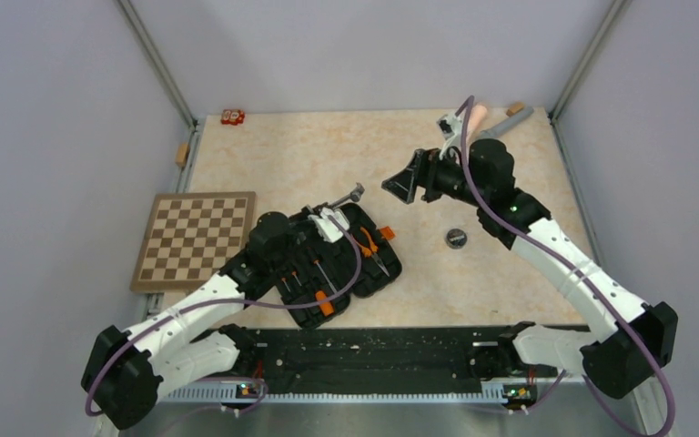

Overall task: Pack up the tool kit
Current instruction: Place the hammer in the toolbox.

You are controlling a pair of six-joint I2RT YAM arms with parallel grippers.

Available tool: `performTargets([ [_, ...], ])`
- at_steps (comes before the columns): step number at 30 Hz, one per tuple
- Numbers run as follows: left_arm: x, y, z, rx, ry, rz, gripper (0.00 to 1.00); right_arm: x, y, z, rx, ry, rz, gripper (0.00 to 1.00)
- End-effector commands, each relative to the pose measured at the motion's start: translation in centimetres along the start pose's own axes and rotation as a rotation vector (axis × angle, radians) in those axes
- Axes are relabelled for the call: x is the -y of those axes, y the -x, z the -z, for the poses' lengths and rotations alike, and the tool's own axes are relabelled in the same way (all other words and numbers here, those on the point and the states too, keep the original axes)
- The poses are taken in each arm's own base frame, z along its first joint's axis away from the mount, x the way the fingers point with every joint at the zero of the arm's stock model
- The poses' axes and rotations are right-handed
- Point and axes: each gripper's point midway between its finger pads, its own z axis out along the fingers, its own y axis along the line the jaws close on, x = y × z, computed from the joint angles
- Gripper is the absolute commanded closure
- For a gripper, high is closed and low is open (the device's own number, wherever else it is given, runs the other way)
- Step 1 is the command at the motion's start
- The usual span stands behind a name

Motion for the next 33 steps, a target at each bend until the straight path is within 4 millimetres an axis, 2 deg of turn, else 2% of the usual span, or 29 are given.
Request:
performTargets([
  [1, 0.3, 2.9, -0.2, 0.155, -0.056, -0.194, 1.0, -2.3, 1.2, 0.8, -0.043, 0.103, 0.139, 0.19],
  [7, 3.0, 3.1, -0.1, 0.21, -0.199, -0.357, 1.0, -1.6, -1.3, 0.0, -0.296, 0.136, 0.252, 0.25],
  [9, 3.0, 3.2, -0.2, 0.21, -0.194, -0.391, 1.0, -2.0, -1.8, -0.3, -0.358, 0.166, 0.28, 0.26],
  [16, 3.8, 3.5, -0.7, 0.196, -0.237, -0.518, 1.0, -4.2, -6.8, -2.0, -0.602, 0.319, 0.362, 0.3],
  [23, 4.7, 4.5, -0.8, 0.21, -0.246, -0.58, 1.0, -4.1, -10.3, -3.2, -0.742, 0.35, 0.363, 0.42],
  [29, 4.7, 5.2, -0.6, 0.226, -0.224, -0.613, 1.0, -4.7, -13.5, -3.0, -0.848, 0.389, 0.386, 0.44],
  [33, 4.5, 5.6, -0.2, 0.243, -0.2, -0.616, 1.0, -4.1, -14.7, -2.6, -0.892, 0.376, 0.382, 0.51],
])
